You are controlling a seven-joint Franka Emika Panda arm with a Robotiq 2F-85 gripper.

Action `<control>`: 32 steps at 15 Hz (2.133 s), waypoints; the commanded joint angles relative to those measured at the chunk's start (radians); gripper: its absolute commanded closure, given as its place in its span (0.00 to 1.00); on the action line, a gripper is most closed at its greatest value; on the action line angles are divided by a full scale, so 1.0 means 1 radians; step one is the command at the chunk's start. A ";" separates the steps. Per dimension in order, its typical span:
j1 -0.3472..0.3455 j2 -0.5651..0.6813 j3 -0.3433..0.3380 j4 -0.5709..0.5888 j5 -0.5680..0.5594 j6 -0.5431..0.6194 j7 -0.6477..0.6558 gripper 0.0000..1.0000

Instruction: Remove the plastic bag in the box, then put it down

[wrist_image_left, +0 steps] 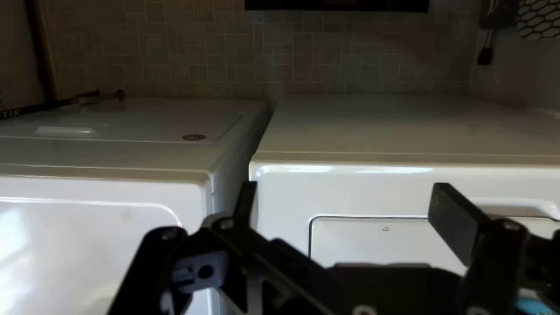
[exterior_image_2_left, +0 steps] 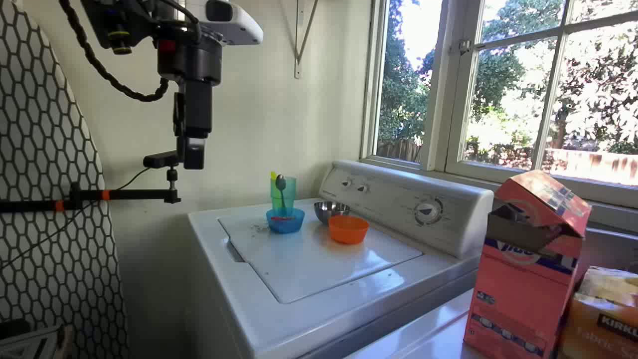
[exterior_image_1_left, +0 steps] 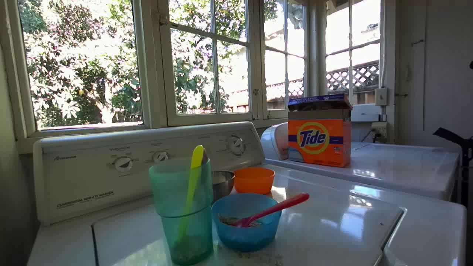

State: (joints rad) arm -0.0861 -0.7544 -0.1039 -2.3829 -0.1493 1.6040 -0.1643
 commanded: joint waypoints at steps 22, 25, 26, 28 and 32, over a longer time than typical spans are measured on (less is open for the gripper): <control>-0.008 0.026 0.008 -0.022 -0.074 0.286 0.065 0.00; -0.027 0.097 0.008 -0.021 -0.119 0.550 0.100 0.00; -0.047 0.132 0.020 -0.017 -0.144 0.635 0.128 0.00; -0.102 0.218 0.046 -0.001 -0.218 0.805 0.196 0.00; -0.277 0.412 0.138 0.091 -0.439 1.040 0.413 0.00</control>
State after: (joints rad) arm -0.2366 -0.4877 -0.0429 -2.3794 -0.4438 2.5404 0.0843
